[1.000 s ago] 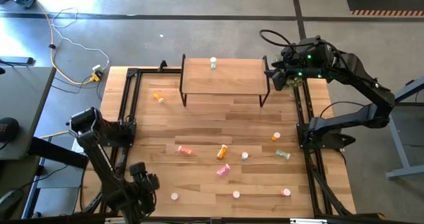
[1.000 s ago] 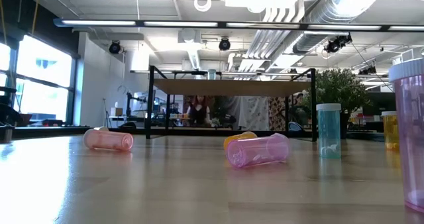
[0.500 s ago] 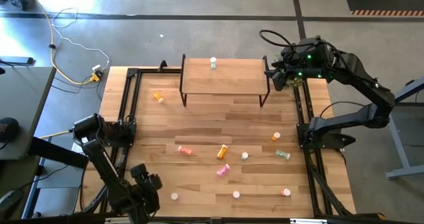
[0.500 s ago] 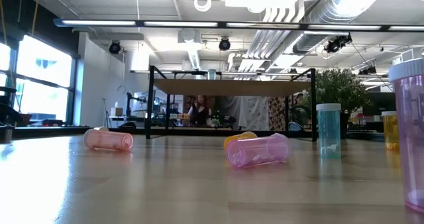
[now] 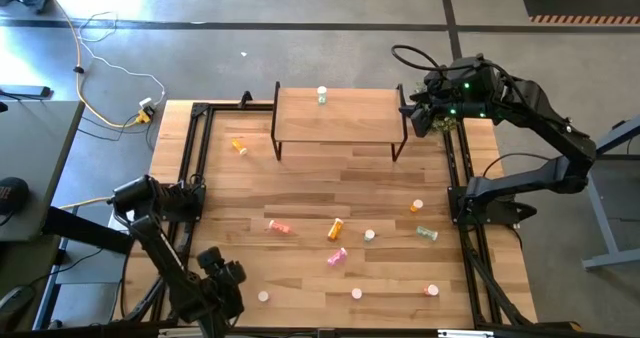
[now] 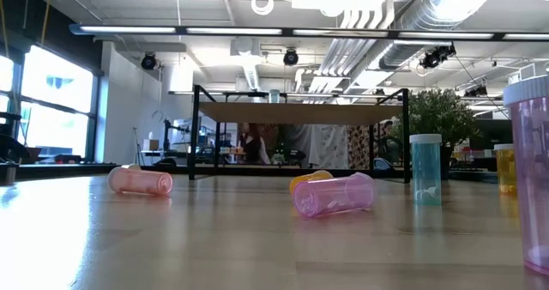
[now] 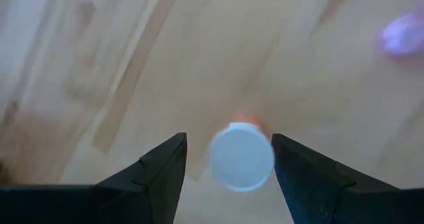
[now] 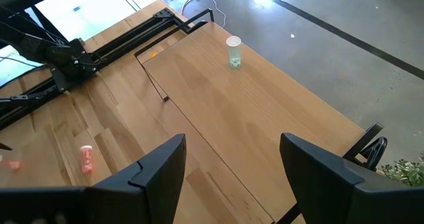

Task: Pick and place medicine bottles onto shelf by color
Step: Put the bottom left pink pill bottle on the shelf

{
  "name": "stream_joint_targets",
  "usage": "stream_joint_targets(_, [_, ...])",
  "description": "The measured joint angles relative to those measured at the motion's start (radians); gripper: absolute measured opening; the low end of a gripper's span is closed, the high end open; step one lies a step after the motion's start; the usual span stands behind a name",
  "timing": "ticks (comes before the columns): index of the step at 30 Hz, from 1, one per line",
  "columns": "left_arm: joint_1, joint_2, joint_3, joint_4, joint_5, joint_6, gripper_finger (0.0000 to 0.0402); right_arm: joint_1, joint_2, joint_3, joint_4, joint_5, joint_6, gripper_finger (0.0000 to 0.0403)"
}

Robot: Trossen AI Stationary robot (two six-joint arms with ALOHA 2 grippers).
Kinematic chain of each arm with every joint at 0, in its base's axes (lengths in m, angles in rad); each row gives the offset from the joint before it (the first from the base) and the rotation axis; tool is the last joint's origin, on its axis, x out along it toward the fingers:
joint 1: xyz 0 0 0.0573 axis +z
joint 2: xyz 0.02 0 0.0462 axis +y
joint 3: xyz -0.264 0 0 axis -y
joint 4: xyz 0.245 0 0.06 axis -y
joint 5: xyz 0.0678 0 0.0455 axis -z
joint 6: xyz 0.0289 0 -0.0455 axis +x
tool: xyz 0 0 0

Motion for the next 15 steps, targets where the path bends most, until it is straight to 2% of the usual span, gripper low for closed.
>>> stream_joint_targets(3, [0.000,0.000,-0.037,0.061,0.039,-0.021,0.0194,0.000,0.000,0.000,0.000,0.000,0.000,0.0236])
stream_joint_targets(15, [0.000,-0.005,-0.038,0.074,-0.011,-0.052,0.0172,0.000,0.000,0.000,-0.004,0.000,0.000,0.0236])
